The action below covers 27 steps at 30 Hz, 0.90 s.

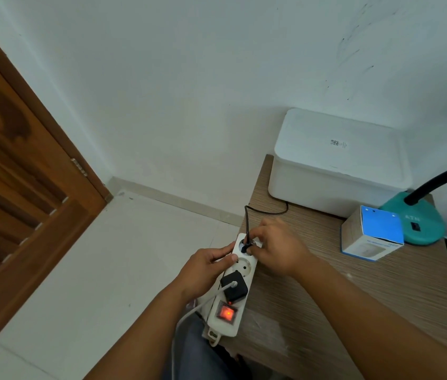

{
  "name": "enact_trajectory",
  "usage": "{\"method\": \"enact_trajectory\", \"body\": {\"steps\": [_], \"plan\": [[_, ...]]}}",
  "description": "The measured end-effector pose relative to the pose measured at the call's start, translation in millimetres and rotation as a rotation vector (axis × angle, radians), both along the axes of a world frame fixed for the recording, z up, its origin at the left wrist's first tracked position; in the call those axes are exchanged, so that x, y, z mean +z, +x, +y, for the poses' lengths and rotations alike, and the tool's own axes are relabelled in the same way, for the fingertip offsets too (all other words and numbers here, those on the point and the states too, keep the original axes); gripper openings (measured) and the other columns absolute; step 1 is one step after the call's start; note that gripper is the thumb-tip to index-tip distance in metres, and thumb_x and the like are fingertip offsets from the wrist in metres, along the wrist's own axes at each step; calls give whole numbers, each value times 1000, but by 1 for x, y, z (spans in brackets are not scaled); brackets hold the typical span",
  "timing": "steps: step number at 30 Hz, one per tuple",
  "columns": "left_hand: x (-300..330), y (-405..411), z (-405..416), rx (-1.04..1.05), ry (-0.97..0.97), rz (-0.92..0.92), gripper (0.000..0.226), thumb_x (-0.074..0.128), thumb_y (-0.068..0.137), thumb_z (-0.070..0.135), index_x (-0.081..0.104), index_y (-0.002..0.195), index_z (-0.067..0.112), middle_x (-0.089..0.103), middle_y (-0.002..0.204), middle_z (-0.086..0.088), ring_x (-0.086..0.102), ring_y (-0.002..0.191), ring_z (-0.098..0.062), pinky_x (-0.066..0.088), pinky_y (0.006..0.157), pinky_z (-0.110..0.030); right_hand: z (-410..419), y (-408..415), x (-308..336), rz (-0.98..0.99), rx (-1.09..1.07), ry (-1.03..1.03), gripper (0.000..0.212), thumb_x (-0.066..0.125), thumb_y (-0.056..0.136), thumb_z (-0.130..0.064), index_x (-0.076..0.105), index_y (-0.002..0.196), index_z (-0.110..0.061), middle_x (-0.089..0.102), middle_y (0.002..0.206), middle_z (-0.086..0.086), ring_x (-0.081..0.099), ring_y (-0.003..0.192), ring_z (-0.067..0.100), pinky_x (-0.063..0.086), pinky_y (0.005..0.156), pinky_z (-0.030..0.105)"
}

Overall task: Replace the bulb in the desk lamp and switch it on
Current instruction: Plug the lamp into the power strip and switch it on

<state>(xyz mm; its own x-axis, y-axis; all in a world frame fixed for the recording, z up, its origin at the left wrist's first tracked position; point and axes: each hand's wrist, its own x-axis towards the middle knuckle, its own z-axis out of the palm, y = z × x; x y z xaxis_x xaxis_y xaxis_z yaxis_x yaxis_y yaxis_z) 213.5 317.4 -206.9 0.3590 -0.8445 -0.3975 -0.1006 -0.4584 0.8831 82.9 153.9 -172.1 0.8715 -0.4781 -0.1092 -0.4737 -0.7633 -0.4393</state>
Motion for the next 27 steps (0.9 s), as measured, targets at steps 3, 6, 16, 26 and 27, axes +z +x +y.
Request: {"method": "enact_trajectory", "body": {"steps": [3, 6, 16, 26, 27], "plan": [[6, 1, -1, -25, 35, -102, 32, 61, 97, 43, 63, 128, 46, 72, 116, 21, 65, 109, 3, 48, 101, -27, 5, -5, -1, -16, -18, 13, 22, 59, 89, -43, 64, 109, -37, 50, 94, -12, 45, 93, 11, 41, 76, 32], [19, 6, -4, -107, 97, -253, 32, 61, 96, 46, 64, 128, 46, 71, 123, 13, 65, 107, -1, 50, 100, -31, 13, -23, 2, -107, -123, 155, 33, 58, 92, -34, 56, 124, -37, 53, 104, -15, 51, 96, 6, 47, 84, 32], [88, -9, -8, -41, 0, -691, 47, 55, 97, 49, 51, 143, 38, 55, 145, 9, 53, 131, -11, 41, 107, -28, 17, -124, 13, -146, -259, 154, 46, 58, 93, -36, 43, 136, -42, 47, 135, -17, 48, 84, -7, 45, 86, 24], [105, -121, -45, -232, -177, -742, 42, 59, 97, 40, 58, 138, 32, 62, 138, 6, 54, 128, -9, 35, 99, -14, 14, -230, 12, -201, -487, 131, 46, 60, 91, -40, 45, 133, -44, 50, 133, -17, 56, 94, 0, 48, 87, 26], [99, -134, -51, -267, -171, -727, 43, 59, 97, 40, 57, 139, 31, 60, 140, 7, 52, 131, -9, 33, 101, -14, 14, -241, 9, -206, -513, 133, 46, 60, 91, -40, 45, 134, -43, 49, 133, -18, 56, 95, 0, 49, 89, 27]]}}
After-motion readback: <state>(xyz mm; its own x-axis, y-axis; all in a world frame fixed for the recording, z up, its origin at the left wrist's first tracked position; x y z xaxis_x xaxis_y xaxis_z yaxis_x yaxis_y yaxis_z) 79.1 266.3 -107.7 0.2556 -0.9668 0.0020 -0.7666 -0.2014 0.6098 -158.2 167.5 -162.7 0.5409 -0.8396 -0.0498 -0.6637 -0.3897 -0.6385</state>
